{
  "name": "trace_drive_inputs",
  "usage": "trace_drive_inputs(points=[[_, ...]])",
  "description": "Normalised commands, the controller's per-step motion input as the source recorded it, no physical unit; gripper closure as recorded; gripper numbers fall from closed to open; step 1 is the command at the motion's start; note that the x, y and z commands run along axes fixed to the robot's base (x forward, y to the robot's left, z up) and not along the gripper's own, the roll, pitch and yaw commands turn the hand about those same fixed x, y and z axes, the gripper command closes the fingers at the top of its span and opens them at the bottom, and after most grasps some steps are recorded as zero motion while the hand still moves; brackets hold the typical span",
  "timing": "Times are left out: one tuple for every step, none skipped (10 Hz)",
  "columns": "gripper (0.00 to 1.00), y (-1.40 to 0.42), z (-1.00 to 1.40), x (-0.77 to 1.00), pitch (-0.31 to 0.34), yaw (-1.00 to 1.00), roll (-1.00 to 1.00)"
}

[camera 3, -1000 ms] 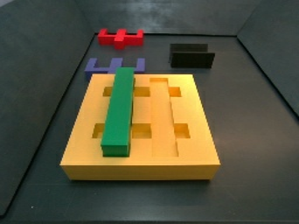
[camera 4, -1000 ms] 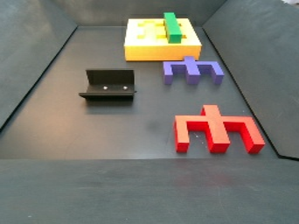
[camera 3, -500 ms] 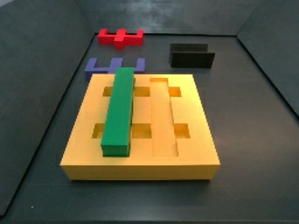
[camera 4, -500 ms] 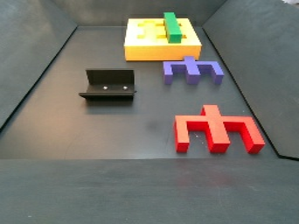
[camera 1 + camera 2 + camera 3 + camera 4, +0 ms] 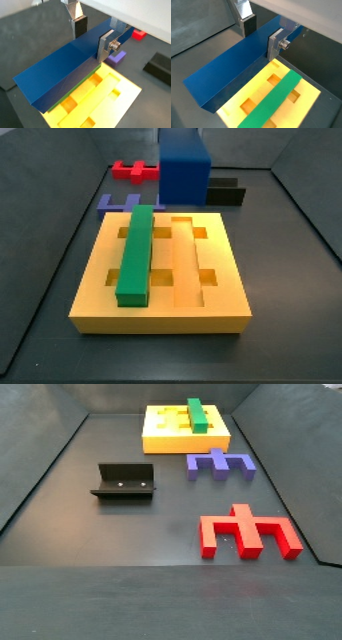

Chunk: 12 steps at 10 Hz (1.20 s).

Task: Pick up the blue object. Move up. Move to above the board. Insert the blue object.
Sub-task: Insert the blue object.

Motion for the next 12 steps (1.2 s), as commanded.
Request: trace_drive_inputs(points=[[1.0, -0.23, -0.86, 0.21, -0.194, 0.02, 0.04], [1.0, -0.03, -0.67, 0.35, -0.091, 0.0, 0.27], [1.0, 0.0, -0.62, 0.39, -0.087, -0.02, 0.29], [1.0, 0.0, -0.66, 0.32, -0.077, 0.0, 0.28], [1.0, -0.02, -0.74, 0.2, -0.031, 0.0, 0.28], [1.0, -0.02, -0.77, 0.09, 0.0, 0.0, 0.3], [1.0, -0.01, -0.75, 0.0, -0.009, -0.05, 0.29], [1.0, -0.03, -0.52, -0.09, -0.004, -0.02, 0.19], [1.0, 0.0, -0.45, -0.09, -0.09, 0.0, 0.06], [1.0, 0.0, -0.34, -0.03, -0.071, 0.0, 0.0], [1.0, 0.0, -0.33, 0.0, -0.074, 0.0, 0.0], [1.0, 0.0, -0.26, 0.0, -0.056, 0.0, -0.02]])
